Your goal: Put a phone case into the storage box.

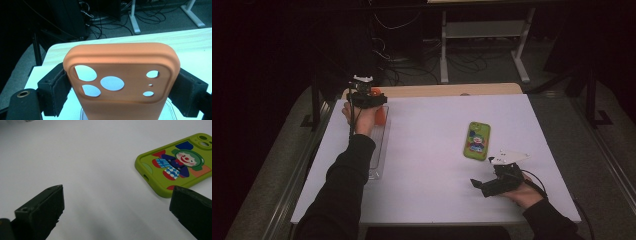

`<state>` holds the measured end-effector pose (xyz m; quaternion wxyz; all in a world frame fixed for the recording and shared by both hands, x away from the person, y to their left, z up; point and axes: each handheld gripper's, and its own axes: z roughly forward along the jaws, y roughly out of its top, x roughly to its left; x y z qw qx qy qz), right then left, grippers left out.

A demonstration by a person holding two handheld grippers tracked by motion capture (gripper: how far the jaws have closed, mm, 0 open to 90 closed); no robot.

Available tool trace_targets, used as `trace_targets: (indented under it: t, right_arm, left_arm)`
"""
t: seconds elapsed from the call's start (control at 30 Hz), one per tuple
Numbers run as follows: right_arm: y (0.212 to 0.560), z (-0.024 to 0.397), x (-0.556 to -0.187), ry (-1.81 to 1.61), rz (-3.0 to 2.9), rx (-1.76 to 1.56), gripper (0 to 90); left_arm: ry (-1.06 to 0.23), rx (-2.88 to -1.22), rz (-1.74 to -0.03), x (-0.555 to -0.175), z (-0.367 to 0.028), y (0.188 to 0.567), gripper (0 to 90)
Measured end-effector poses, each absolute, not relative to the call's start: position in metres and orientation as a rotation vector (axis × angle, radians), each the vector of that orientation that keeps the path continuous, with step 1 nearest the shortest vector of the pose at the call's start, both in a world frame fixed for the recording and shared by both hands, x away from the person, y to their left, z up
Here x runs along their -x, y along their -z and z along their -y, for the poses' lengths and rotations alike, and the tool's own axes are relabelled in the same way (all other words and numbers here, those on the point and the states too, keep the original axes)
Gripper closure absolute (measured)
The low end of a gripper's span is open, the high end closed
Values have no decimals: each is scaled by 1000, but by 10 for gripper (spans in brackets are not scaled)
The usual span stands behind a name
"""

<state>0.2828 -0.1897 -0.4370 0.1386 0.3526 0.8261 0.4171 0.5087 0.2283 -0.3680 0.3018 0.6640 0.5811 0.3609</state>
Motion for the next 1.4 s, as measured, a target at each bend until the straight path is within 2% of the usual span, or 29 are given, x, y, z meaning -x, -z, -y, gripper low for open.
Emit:
trace_targets:
  t: [0.27,0.57,0.83,1.4]
  right_arm:
    - [437,190,-283,-1211,-2391,-1013,0]
    - [436,190,-283,-1210,-2390,-1012,0]
    - [436,189,-282,-1207,-2393,-1021,0]
    - [434,188,-281,-1206,-2391,-1015,0]
  left_arm:
    - [-953,-1744,-1523,-513,-228,371,122]
    - [-900,-1748,-1506,-515,-232,372,12]
    - [-892,-1775,-1467,-509,-241,358,0]
    - [-620,-1943,-1198,-460,-254,331,0]
